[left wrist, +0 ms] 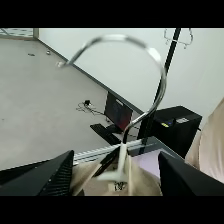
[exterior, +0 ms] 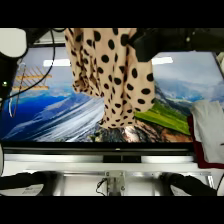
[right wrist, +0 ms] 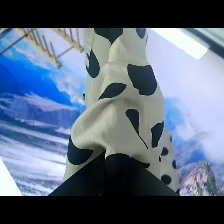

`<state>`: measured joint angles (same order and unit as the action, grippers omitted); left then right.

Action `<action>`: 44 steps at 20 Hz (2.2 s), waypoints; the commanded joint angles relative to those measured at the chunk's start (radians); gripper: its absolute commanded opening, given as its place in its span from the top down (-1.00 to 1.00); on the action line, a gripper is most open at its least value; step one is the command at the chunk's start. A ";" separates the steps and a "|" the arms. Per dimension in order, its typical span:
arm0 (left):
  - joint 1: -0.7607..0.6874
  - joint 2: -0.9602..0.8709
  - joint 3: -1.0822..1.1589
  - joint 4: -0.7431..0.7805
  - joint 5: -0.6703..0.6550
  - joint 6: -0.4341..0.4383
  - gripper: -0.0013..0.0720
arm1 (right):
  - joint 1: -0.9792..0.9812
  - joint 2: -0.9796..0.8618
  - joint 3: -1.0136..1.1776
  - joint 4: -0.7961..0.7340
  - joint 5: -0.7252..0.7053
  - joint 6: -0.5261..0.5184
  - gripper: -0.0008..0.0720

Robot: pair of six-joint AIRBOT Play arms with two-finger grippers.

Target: Fold the shirts.

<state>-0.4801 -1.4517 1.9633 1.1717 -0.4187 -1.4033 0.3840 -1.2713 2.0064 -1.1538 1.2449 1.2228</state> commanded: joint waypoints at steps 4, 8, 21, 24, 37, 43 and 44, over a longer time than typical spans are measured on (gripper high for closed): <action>0.019 0.040 0.000 0.006 -0.008 0.004 -0.79 | 0.000 0.003 0.000 -0.100 -0.110 0.051 0.86; 0.019 0.084 0.000 0.006 -0.005 0.016 -0.79 | -0.004 0.004 0.002 -0.344 -0.126 0.204 0.86; 0.019 0.103 0.000 0.011 -0.011 0.087 -0.79 | -0.625 0.268 0.002 -0.872 0.084 0.487 0.86; 0.019 0.103 0.000 0.038 -0.011 0.086 -0.79 | -0.813 0.313 0.002 -0.869 0.129 0.378 0.86; 0.019 0.103 0.000 0.040 -0.013 0.086 -0.79 | -1.133 0.169 0.004 -0.801 -0.166 0.563 0.86; 0.019 0.103 0.000 0.040 -0.121 0.086 -0.71 | -1.279 0.051 0.004 -0.805 -0.297 0.596 0.86; 0.019 0.103 0.000 0.041 -0.149 0.086 -0.71 | -1.314 0.037 0.004 -0.787 -0.329 0.611 0.86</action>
<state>-0.4622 -1.3491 1.9633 1.2121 -0.4915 -1.3174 -0.8524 -1.1866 2.0090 -1.9575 1.0134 1.7931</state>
